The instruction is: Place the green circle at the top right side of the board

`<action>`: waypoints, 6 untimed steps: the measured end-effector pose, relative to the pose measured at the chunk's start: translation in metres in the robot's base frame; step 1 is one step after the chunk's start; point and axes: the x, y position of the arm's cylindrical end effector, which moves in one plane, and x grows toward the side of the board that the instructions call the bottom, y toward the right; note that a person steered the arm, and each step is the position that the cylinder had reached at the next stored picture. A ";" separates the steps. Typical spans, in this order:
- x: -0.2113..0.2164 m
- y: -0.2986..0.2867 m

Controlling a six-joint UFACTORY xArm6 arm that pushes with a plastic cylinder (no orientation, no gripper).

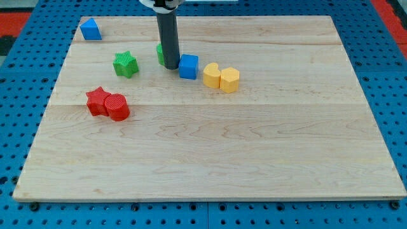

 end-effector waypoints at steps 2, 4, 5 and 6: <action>-0.012 -0.062; -0.041 0.109; -0.042 0.087; -0.053 0.040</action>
